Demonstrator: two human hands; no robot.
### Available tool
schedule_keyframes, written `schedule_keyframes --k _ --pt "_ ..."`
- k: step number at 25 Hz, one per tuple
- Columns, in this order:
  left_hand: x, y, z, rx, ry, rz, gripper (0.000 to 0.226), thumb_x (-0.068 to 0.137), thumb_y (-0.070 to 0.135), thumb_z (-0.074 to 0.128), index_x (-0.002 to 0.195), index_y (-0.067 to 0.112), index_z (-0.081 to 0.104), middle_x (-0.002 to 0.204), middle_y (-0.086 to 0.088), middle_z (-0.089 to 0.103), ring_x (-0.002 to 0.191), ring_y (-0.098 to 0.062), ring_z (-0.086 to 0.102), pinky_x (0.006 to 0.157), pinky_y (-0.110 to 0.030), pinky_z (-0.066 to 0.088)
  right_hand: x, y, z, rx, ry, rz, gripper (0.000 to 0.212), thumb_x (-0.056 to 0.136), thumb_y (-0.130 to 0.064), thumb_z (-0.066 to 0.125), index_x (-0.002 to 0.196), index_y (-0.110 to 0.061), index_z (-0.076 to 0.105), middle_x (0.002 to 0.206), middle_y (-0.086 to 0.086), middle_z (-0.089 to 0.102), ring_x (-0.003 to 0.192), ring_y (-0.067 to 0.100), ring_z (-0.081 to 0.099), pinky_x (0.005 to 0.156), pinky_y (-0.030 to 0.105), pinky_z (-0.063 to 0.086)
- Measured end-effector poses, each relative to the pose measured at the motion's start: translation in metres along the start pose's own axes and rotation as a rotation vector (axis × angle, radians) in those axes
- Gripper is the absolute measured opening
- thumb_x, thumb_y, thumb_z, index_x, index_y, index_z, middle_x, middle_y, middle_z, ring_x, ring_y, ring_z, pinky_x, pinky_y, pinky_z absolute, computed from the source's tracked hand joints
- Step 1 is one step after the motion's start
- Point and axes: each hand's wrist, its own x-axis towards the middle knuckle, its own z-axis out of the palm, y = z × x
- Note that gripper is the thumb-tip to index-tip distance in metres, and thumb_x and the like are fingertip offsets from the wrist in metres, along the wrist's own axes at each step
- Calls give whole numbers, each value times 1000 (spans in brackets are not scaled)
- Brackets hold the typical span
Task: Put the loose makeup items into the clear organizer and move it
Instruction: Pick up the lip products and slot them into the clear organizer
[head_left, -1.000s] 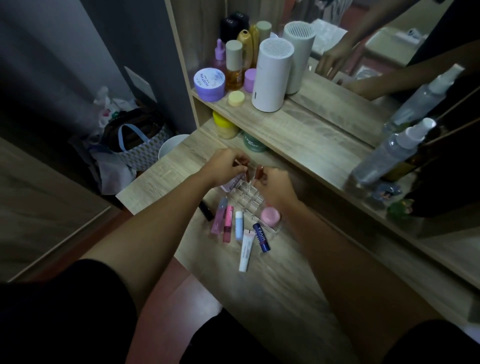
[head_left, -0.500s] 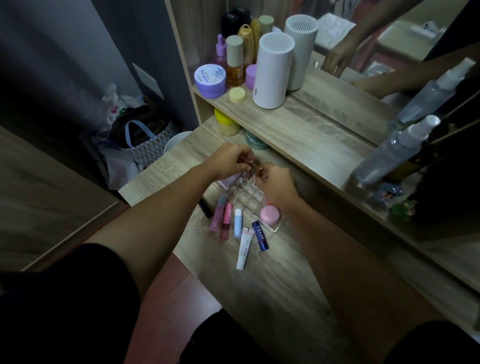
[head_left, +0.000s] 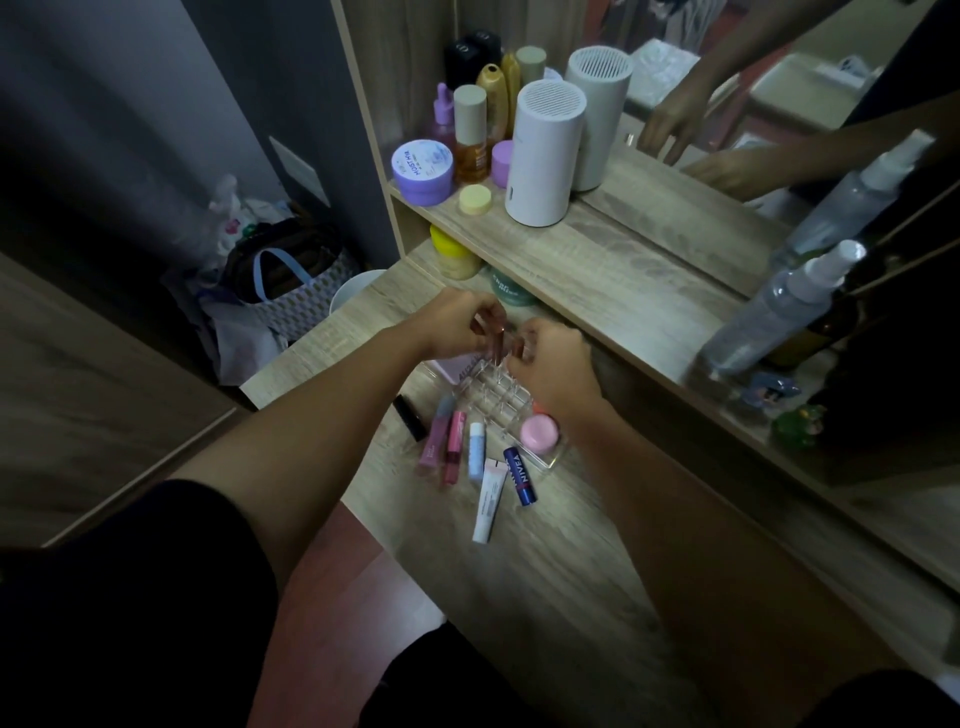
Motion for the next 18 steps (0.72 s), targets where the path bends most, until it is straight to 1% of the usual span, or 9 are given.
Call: schedule_keyframes --k 3,5,6,8,10,11,14,16,18 --pt "-12 -6 -20 -27 53 -27 38 76 0 67 114 5 63 110 -11 69 86 -23 68 72 -20 46 -14 -9 -2 98 162 -44 35 79 -21 71 109 -8 57 104 6 61 88 14 56 73 16 38" --pt "-30 -20 -30 -57 91 -42 30 78 2 66 108 6 65 104 -10 71 82 -18 67 68 -14 46 -34 -17 7 133 207 -102 28 82 -25 68 103 -11 57 96 2 56 83 11 53 69 18 41" --pt "-42 -30 -32 -52 98 -49 25 80 6 67 105 7 67 101 -8 71 82 -17 67 66 -11 45 -42 -20 16 114 170 -133 24 83 -25 65 102 -12 58 96 3 58 84 14 55 70 24 45" --pt "-69 -56 -30 -7 96 -104 17 83 13 67 100 9 69 98 -5 72 87 -20 69 69 -11 44 -52 -28 38 41 -38 -185 20 88 -22 59 104 -10 61 103 10 64 94 24 60 83 35 50" --pt "-92 -84 -20 58 80 -229 23 85 19 67 105 7 69 106 -10 72 94 -25 69 76 -22 44 -55 -34 61 -39 -254 -172 19 90 -16 54 105 -6 61 109 15 65 101 30 61 88 36 48" --pt "-100 -97 -13 84 64 -285 27 86 21 65 109 6 68 110 -13 71 97 -27 67 78 -25 44 -54 -38 71 -45 -305 -134 18 90 -14 54 104 -4 61 110 17 64 102 30 61 86 36 49" --pt "-107 -116 10 152 -12 -289 28 90 16 58 115 5 65 114 -18 68 105 -33 63 84 -33 44 -55 -49 89 -17 -300 -11 24 91 -16 57 109 1 56 114 20 61 102 32 62 82 37 54" --pt "-104 -119 21 151 8 -277 29 90 14 56 117 7 64 113 -19 68 103 -33 62 85 -36 45 -51 -55 95 -62 -255 60 30 94 -17 55 117 2 52 116 22 61 102 34 64 81 39 58" --pt "-99 -120 27 157 42 -292 30 89 12 56 118 8 64 111 -20 67 102 -33 60 86 -36 44 -46 -58 98 -133 -213 116 33 95 -18 54 120 3 50 114 23 64 102 33 65 80 38 58"
